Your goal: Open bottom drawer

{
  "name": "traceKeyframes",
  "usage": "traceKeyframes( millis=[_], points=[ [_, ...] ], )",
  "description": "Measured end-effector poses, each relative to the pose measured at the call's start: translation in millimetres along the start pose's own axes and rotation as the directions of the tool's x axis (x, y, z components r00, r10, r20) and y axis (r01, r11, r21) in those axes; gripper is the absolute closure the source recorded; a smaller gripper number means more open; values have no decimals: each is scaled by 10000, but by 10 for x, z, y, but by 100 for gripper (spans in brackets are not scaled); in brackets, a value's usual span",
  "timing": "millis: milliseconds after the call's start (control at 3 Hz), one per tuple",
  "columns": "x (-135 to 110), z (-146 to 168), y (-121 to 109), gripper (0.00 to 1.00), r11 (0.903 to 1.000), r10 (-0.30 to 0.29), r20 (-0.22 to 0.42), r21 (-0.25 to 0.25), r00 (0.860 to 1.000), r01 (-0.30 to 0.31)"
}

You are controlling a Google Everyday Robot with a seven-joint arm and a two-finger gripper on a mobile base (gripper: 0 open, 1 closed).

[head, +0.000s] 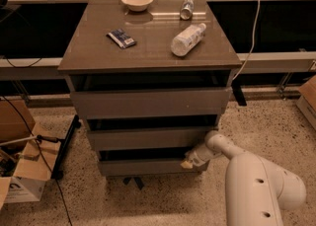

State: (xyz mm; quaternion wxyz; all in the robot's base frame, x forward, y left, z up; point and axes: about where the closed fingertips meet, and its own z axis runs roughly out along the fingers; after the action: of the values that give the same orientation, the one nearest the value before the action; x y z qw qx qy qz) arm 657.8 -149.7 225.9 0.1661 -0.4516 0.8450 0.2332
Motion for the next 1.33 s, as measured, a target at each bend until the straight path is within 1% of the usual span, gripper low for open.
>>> traceKeyframes(
  millis=[333, 667, 1000, 1333],
  points=[
    [-4, -7, 2, 46, 10000, 0, 0, 0, 10000, 0],
    [-4, -7, 2, 43, 10000, -1, 0, 0, 10000, 1],
    [-47, 88, 83, 67, 9991, -393, -246, -149, 9989, 389],
    [-5, 193, 169, 90, 9981, -518, -514, -371, 9973, 499]
  ],
)
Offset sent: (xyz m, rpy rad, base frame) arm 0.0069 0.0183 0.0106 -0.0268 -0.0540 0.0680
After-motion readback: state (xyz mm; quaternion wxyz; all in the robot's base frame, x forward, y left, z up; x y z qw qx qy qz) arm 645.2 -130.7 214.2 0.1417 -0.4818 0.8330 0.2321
